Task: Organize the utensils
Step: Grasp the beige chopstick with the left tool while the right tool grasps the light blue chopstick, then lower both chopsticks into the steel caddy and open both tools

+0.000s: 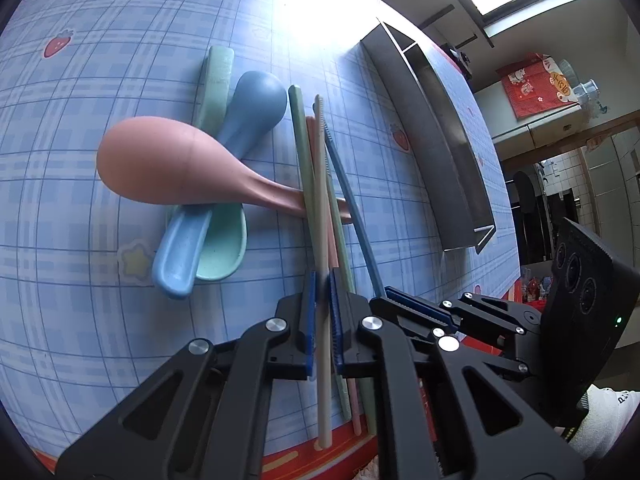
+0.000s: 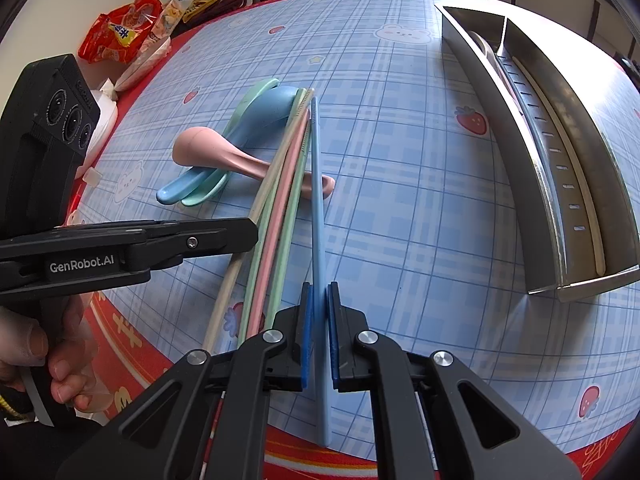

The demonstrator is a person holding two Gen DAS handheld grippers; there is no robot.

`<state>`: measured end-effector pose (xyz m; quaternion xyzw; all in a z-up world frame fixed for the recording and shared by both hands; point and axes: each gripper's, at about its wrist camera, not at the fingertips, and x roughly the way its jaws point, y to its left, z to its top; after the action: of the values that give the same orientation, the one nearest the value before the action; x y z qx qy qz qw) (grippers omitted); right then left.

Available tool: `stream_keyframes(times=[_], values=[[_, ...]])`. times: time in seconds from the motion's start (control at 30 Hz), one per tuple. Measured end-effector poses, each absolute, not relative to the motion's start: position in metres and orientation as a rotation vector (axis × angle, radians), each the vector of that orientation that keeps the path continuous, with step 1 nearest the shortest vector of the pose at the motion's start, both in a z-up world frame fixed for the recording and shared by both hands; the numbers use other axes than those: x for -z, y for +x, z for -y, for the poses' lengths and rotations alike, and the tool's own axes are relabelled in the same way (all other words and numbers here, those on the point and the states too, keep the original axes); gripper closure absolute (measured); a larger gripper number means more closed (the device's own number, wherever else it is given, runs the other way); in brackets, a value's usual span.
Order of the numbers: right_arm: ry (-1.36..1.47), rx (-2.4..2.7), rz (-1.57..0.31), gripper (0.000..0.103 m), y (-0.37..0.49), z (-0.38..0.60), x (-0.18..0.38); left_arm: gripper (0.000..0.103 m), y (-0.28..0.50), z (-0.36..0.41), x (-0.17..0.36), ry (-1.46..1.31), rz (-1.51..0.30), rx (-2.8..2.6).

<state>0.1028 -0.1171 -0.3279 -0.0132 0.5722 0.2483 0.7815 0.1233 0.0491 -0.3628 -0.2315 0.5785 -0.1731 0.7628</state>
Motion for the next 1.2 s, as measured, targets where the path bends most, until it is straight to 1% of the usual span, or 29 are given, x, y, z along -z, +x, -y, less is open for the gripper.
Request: stream_keyframes(times=[0.3, 0.67, 0.97, 1.2], values=[[0.011, -0.539, -1.228, 0.096, 0.104, 0.124, 0.322, 0.092, 0.116, -0.064, 0.342, -0.502, -1.216, 0.368], [0.081, -0.519, -1.112, 0.096, 0.113, 0.155, 0.277, 0.092, 0.125, -0.08, 0.294, -0.494, -1.136, 0.354], [0.071, -0.405, -1.045, 0.096, 0.157, 0.218, 0.252, 0.092, 0.173, -0.034, 0.265, -0.49, -1.092, 0.428], [0.034, -0.357, -1.04, 0.096, 0.196, 0.247, 0.255, 0.092, 0.22, 0.018, 0.267, -0.555, -1.104, 0.454]])
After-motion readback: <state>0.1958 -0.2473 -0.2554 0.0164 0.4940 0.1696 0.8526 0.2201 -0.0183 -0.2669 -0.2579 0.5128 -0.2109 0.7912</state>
